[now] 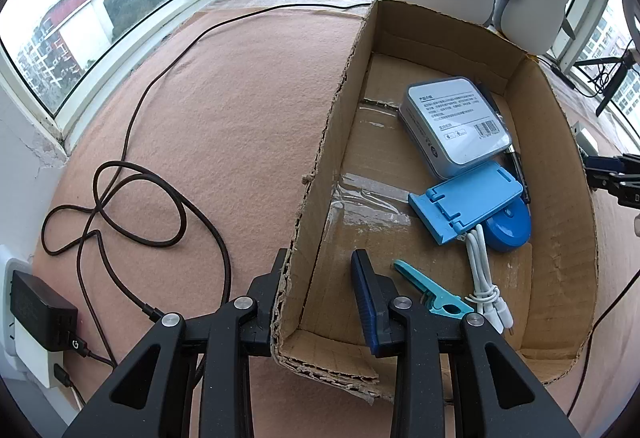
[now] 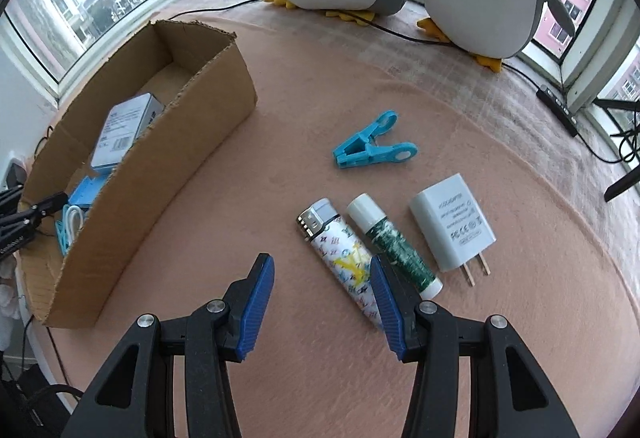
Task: Organize rigid objects
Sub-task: 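Grasp the patterned lighter with the right gripper, then carry the lighter into the cardboard box and release it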
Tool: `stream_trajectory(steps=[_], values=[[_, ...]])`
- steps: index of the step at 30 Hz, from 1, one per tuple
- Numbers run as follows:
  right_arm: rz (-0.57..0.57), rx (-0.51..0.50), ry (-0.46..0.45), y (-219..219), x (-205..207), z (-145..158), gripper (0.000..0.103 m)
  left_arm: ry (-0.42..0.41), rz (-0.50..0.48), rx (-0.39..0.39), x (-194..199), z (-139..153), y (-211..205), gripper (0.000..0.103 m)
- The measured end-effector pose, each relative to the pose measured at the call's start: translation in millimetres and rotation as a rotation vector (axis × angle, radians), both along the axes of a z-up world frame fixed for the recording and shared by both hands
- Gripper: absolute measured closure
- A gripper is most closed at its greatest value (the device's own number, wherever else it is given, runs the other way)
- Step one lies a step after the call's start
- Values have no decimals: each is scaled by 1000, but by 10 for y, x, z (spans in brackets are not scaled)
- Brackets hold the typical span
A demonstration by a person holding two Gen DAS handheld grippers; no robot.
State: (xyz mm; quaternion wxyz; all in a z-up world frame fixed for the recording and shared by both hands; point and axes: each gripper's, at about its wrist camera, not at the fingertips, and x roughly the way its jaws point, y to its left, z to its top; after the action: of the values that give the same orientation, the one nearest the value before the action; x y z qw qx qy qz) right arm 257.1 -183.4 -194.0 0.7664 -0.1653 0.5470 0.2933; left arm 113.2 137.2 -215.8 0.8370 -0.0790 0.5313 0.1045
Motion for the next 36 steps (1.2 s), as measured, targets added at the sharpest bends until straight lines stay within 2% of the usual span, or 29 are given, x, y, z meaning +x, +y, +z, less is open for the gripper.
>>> stream_trajectory(steps=[9,14,19,23,36], values=[[37,-66,-3,76,91,-106,57,0,0,0,4,4,-5,69],[25,-55,3,77,105,-110,58,0,1,1,4,4,-4,69],[14,-48,14,61,73,-80,79,0,0,1,6,6,-5,69],[4,-51,6,66,-25,-66,82,0,0,1,7,6,-6,69],[-132,84,9,-58,-280,94,82,-2,0,2,8,18,-7,70]])
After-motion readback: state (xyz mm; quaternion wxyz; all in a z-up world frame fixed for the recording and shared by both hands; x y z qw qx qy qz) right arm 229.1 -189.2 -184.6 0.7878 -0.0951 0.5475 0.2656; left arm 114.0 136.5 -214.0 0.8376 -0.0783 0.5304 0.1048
